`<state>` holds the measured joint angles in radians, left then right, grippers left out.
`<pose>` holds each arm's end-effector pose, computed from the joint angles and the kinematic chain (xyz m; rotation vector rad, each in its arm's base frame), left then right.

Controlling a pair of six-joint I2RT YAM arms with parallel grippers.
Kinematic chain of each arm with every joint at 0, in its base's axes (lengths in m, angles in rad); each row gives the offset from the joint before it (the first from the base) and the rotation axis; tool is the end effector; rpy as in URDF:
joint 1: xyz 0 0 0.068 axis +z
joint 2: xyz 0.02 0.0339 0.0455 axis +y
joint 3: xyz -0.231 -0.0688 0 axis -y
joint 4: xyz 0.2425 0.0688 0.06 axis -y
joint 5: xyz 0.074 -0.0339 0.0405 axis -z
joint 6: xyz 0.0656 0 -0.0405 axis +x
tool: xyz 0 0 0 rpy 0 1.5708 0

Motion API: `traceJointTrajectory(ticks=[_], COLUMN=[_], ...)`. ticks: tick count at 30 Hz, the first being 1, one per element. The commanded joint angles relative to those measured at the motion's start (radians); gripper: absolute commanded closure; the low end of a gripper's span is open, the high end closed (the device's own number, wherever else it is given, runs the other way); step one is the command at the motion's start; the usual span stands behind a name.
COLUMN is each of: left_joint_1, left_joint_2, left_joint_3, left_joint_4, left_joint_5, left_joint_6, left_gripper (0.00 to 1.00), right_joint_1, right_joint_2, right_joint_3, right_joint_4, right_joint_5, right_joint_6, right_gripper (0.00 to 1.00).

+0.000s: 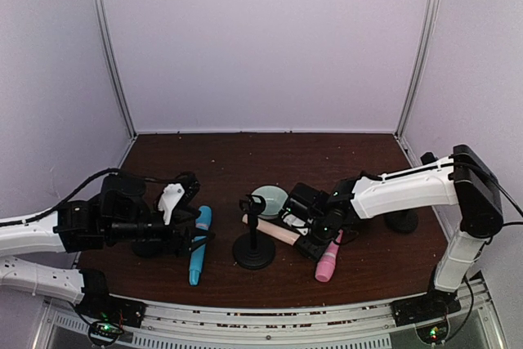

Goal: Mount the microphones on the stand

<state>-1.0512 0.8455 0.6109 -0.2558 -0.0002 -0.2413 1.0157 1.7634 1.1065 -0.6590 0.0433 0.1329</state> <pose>0.1190 -0.2081 0.2226 0.8504 1.9843 -0.7795 0.1753 0.2773 0.1046 -1.2318 2.6259 0.1492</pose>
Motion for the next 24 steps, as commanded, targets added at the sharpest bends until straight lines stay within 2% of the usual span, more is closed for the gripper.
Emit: traceJointTrajectory(ticks=[1,10,14,19,22,24], left_joint_1=[-0.006,-0.006,-0.006,-0.006,-0.006,-0.007], left_joint_2=[0.016,0.04,0.049,0.089,0.152,0.205], left_joint_3=[0.023,0.07,0.16,0.358,0.49,0.578], left_joint_4=[0.04,-0.002,-0.067,-0.195,-0.272,-0.321], left_joint_5=[0.02,0.022,0.032,0.023,0.013,0.001], left_joint_6=[0.015,0.08,0.159,0.333,0.441,0.499], left_gripper=[0.27,0.27,0.27,0.25,0.21,0.04], right_joint_1=[-0.013,-0.011,-0.011,-0.011,-0.011,-0.01], right_joint_2=[-0.008,-0.251,-0.333,-0.409,-0.424,-0.424], right_joint_3=[-0.007,-0.02,0.024,0.104,0.169,0.215], right_joint_4=[0.011,-0.048,-0.123,-0.202,-0.233,-0.253], right_joint_5=[-0.016,-0.075,-0.077,0.005,0.032,0.025], right_joint_6=[-0.012,0.051,0.085,0.112,0.109,0.103], right_gripper=[0.49,0.67,0.68,0.68,0.69,0.7])
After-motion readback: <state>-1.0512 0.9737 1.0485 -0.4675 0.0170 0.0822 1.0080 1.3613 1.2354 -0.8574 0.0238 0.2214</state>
